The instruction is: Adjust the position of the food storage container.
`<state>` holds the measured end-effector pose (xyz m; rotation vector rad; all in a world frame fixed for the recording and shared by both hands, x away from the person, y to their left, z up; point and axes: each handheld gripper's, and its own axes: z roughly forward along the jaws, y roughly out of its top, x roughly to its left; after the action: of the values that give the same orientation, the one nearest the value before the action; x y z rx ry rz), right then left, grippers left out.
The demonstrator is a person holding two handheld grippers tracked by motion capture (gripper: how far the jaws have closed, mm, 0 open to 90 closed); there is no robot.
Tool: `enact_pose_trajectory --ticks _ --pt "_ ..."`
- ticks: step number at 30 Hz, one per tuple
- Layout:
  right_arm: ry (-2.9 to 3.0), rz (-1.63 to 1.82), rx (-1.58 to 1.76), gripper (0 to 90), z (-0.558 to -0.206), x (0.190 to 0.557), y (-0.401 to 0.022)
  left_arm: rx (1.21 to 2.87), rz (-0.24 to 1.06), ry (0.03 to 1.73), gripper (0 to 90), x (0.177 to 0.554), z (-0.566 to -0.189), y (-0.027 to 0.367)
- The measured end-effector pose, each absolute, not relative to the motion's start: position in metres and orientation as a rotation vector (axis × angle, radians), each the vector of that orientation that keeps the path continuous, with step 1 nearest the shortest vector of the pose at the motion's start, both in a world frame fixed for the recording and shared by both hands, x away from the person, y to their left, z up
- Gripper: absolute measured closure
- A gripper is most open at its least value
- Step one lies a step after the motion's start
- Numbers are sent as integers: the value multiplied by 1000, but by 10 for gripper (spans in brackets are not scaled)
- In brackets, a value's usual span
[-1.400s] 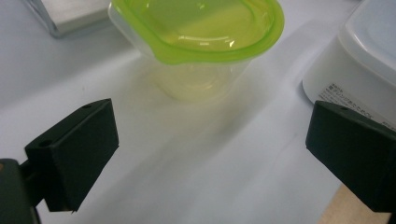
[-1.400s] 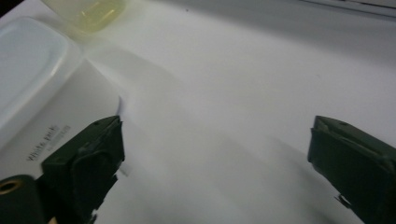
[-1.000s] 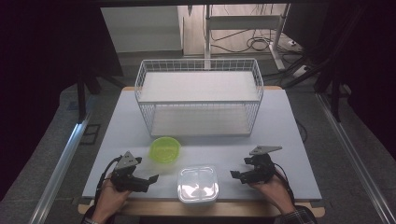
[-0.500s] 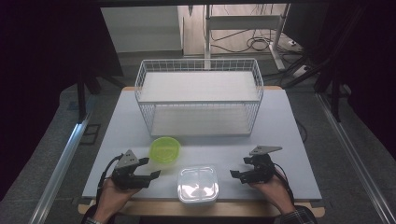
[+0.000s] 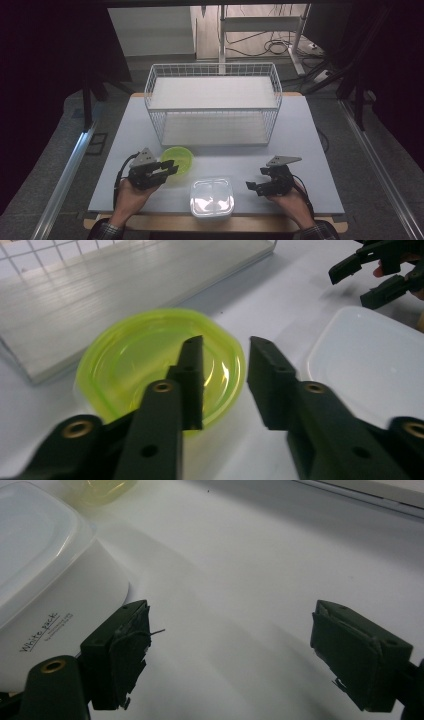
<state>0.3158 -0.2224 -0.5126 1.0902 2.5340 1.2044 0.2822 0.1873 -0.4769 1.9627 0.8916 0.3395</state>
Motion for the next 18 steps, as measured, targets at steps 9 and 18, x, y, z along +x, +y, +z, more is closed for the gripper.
enact_pose_trajectory --ticks 9,18 --pt "2536 1204 1086 170 -513 316 -222 2027 347 876 900 323 -470 160" --pt "2547 1188 1081 171 -514 315 -221 2113 343 861 900 348 -474 129"
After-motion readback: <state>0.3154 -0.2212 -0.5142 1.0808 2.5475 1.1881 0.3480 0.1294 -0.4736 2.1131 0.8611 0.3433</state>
